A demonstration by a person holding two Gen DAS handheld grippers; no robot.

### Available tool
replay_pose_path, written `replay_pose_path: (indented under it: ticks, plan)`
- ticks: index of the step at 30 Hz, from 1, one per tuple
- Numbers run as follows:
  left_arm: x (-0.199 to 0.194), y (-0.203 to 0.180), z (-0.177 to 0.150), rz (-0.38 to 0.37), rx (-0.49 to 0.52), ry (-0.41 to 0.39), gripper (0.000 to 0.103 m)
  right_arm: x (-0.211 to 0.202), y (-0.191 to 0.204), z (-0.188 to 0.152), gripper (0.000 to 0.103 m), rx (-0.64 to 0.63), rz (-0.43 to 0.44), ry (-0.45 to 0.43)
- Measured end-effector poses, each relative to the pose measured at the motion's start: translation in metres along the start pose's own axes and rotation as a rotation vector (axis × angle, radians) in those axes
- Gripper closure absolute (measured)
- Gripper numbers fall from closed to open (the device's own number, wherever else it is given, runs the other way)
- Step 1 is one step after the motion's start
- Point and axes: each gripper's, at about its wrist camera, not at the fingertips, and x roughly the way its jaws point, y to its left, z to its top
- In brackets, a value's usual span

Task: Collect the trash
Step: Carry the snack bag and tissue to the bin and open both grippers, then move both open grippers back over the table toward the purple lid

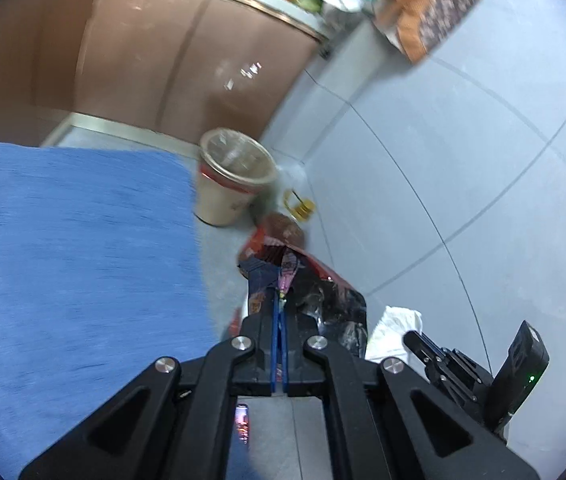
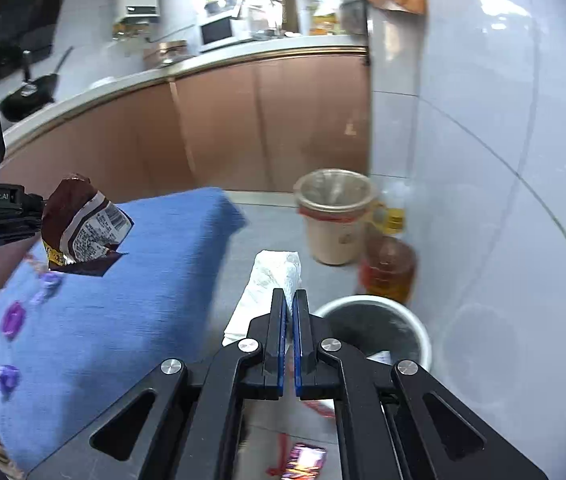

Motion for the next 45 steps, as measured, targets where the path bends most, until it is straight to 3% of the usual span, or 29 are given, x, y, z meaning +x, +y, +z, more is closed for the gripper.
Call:
replay_pose_path:
  ticks: [9, 22, 25, 28, 29, 34, 45]
  plan:
    - [0.130, -0.046, 0.000, -0.027, 0.053, 0.167, 0.102, 0.062, -0.045, -0.012, 0.100, 0.048, -0.122, 0.072]
    - [0.266, -0.037, -0.011, -0.008, 0.019, 0.339, 0.099, 0.154, -0.089, -0.035, 0.099, 0.102, -0.204, 0.197]
    - [0.294, -0.031, -0.017, -0.005, -0.020, 0.389, 0.094, 0.168, -0.093, -0.042, 0.091, 0.114, -0.205, 0.217]
    - [0.313, -0.027, -0.023, 0.004, -0.042, 0.421, 0.077, 0.176, -0.097, -0.049, 0.077, 0.122, -0.214, 0.232]
    - [0.316, -0.027, -0.024, 0.010, -0.040, 0.424, 0.071, 0.176, -0.098, -0.051, 0.076, 0.126, -0.215, 0.234]
    - [0.320, -0.020, -0.028, 0.005, -0.067, 0.422, 0.070, 0.168, -0.098, -0.060, 0.075, 0.134, -0.220, 0.231]
    - [0.261, -0.040, -0.026, 0.045, 0.022, 0.291, 0.070, 0.131, -0.081, -0.056, 0.068, 0.149, -0.202, 0.171]
